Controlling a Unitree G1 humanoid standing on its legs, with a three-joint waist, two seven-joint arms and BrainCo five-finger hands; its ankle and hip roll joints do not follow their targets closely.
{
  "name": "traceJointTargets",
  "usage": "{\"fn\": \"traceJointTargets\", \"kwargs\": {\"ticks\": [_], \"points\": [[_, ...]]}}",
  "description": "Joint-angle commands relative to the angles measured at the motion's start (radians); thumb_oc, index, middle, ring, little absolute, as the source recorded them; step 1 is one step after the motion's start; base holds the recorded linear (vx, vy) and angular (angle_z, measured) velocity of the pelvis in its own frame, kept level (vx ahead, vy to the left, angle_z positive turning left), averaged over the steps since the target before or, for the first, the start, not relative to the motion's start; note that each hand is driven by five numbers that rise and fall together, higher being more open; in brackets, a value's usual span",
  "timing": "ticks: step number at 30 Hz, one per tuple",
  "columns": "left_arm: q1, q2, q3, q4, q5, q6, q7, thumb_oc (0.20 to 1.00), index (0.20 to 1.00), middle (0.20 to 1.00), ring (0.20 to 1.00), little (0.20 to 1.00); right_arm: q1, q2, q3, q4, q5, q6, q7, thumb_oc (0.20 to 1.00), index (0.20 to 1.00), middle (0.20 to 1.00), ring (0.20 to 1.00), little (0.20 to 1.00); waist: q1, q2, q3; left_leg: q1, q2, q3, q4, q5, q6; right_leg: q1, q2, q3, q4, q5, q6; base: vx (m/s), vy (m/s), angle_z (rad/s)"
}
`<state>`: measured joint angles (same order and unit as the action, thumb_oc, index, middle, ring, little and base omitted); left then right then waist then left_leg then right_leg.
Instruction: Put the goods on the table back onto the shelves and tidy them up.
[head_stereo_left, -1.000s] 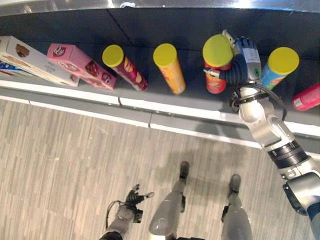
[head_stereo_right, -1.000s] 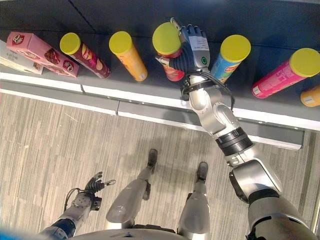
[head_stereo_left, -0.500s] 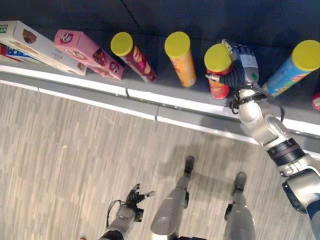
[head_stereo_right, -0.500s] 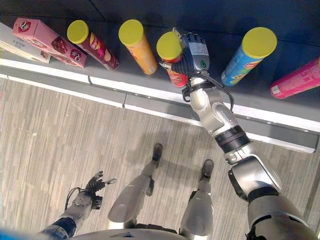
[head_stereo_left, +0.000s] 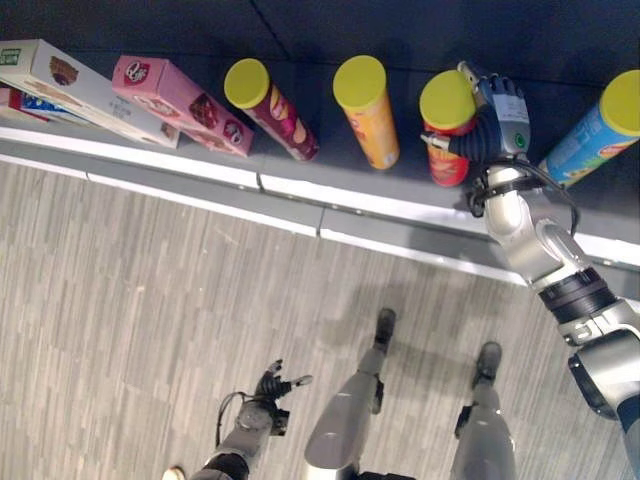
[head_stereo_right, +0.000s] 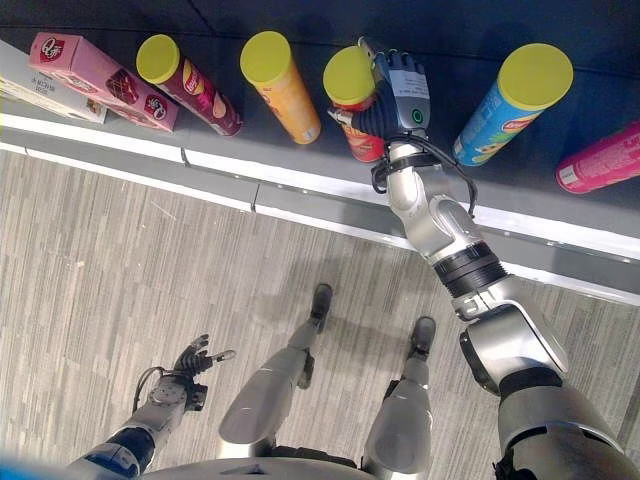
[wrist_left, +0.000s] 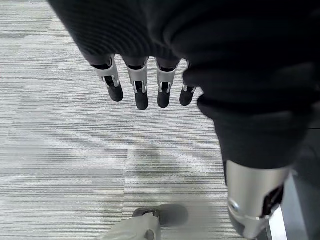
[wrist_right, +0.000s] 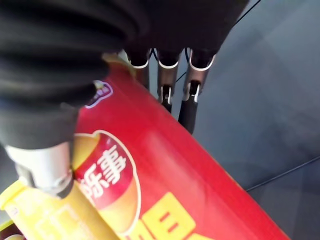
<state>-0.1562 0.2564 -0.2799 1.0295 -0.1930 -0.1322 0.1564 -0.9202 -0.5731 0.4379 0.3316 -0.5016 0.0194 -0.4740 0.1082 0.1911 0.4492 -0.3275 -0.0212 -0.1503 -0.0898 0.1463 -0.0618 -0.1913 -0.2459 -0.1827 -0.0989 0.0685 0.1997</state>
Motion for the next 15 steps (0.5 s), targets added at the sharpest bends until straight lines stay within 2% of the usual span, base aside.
{"fn": "traceJointTargets", "kwargs": {"ticks": [1, 15], "points": [[-0.032, 0.004, -0.055, 0.047, -0.024, -0.010, 0.032, 1.000, 1.000, 1.000, 1.000, 1.000, -0.077, -0.005, -0.004, -0.016, 0.000, -0.028, -0.041, 0.200, 0.200, 0.200, 0.200, 0.200, -0.008, -0.025, -0.031, -0.027, 0.046, 0.022, 0.013, -0.063, -0.048, -0.050, -0.081, 0.041, 0.098, -0.060, 0.031, 0.00, 0.000, 0.00], [-0.050, -0.002, -0.050, 0.056, -0.020, -0.007, 0.045, 1.000, 1.000, 1.000, 1.000, 1.000, -0.050, 0.032, 0.010, -0.020, 0.022, -0.040, -0.032, 0.200, 0.200, 0.200, 0.200, 0.200, -0.027, -0.038, -0.031, -0.023, 0.054, 0.040, 0.013, -0.064, -0.051, -0.057, -0.077, 0.052, 0.095, -0.058, 0.030, 0.00, -0.001, -0.02]]}}
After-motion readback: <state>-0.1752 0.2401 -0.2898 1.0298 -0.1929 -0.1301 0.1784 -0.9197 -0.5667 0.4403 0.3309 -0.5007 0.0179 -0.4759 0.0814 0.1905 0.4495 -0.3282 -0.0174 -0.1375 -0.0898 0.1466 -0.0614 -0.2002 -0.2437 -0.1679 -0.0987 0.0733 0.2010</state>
